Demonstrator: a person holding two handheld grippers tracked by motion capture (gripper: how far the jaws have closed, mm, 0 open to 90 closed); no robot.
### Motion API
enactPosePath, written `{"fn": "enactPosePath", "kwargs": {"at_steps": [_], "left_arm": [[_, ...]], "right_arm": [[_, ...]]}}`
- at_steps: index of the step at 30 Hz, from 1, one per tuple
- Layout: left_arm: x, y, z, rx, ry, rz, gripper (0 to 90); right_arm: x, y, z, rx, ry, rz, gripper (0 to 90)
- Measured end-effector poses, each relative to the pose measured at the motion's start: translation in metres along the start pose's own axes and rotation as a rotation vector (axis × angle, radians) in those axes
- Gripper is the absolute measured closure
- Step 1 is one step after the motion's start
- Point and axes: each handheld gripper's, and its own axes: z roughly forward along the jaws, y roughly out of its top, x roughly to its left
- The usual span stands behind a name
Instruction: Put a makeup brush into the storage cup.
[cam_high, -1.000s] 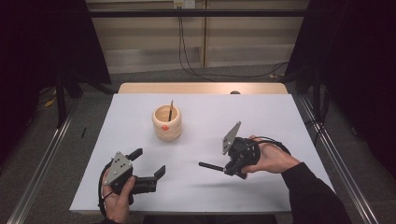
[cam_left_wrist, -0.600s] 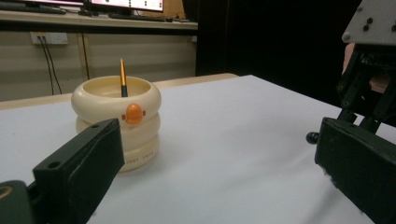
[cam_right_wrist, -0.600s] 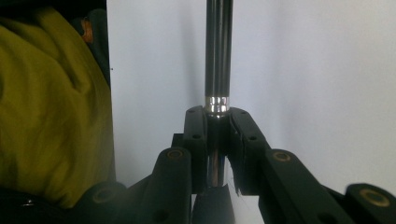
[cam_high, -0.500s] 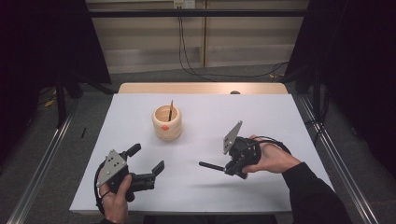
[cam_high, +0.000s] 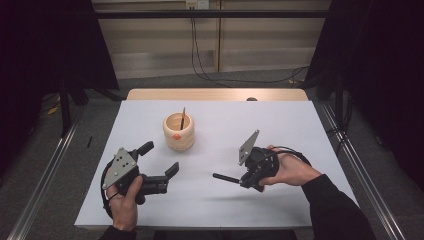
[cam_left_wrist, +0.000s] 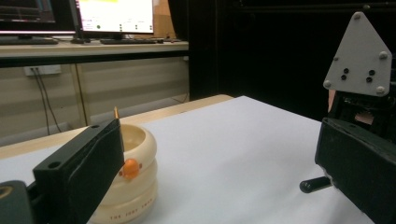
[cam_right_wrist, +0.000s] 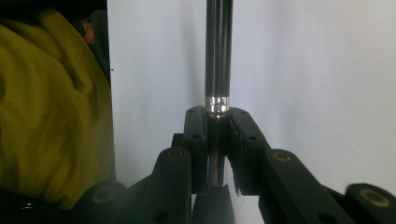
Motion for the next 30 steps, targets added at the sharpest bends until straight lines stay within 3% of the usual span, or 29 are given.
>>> {"fn": "enactPosePath", "kwargs": {"at_steps": [7,10,13,14,17,20,23,28,30], "left_arm": [[0.003,0.007,0.015,-0.001,-0.048,-0.003,1.2],[0.001,0.011,0.019,0.005,-0.089,0.008,1.3],[-0.003,0.016,0.024,0.011,-0.113,0.027,0.4],[-0.004,0.017,0.027,0.009,-0.122,0.025,0.4],[-0.008,0.023,0.032,0.018,-0.147,0.046,0.3],[-0.014,0.024,0.037,0.010,-0.157,0.032,0.3],[-0.017,0.025,0.040,0.015,-0.175,0.051,0.3],[-0.022,0.026,0.048,0.051,-0.182,0.075,0.6],[-0.024,0.027,0.052,0.069,-0.194,0.061,0.7]], "right_arm": [[-0.001,-0.001,-0.001,-0.004,0.005,-0.001,78.8],[-0.001,-0.002,-0.002,-0.003,0.004,0.018,78.8],[-0.003,-0.003,-0.001,-0.012,0.004,-0.002,78.8],[-0.002,-0.002,-0.001,0.000,0.007,0.019,78.8],[-0.002,-0.002,0.001,-0.002,0.003,0.003,78.8],[-0.002,-0.002,0.000,-0.008,0.005,-0.005,78.8],[-0.002,-0.003,-0.002,-0.007,0.005,0.004,78.8],[-0.001,-0.003,-0.001,-0.008,0.000,0.004,78.8],[-0.002,-0.002,-0.001,-0.004,0.006,-0.003,78.8]]}}
